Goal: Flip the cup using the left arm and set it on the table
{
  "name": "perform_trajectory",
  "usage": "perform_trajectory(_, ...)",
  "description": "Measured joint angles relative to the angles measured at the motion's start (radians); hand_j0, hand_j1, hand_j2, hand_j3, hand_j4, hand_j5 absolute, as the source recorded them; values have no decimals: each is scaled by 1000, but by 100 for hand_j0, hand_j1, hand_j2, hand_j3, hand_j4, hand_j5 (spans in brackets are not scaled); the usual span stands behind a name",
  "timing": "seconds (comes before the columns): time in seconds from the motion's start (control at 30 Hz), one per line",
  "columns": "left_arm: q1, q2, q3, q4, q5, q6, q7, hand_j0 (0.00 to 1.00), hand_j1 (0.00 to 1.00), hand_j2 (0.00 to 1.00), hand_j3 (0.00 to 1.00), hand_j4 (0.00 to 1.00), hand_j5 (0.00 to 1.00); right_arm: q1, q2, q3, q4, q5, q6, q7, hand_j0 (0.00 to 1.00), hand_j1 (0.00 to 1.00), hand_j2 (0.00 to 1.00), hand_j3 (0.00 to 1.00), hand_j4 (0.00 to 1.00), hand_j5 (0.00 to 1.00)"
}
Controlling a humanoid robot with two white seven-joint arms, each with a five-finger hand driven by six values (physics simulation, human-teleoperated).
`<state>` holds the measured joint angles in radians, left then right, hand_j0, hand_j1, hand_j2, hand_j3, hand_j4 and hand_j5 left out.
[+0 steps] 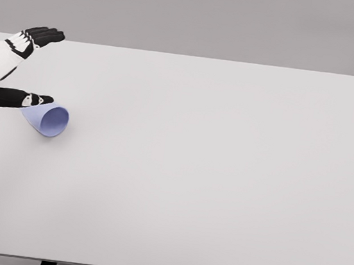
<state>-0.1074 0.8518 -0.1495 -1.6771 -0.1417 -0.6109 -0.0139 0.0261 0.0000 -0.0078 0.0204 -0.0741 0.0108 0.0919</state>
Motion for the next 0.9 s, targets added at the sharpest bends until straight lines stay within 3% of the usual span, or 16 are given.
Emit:
perform_trajectory(0.43,6,24,-1,-5,-124,0,0,100,100,100,100,100,100,2,0,0,1,-1,0,0,100,100,100,100,100,100)
perform_trajectory(0.9,5,101,-34,-41,-167,0,-4,100,100,100,100,100,100,2,0,0,1,0,0,0,100,100,100,100,100,100)
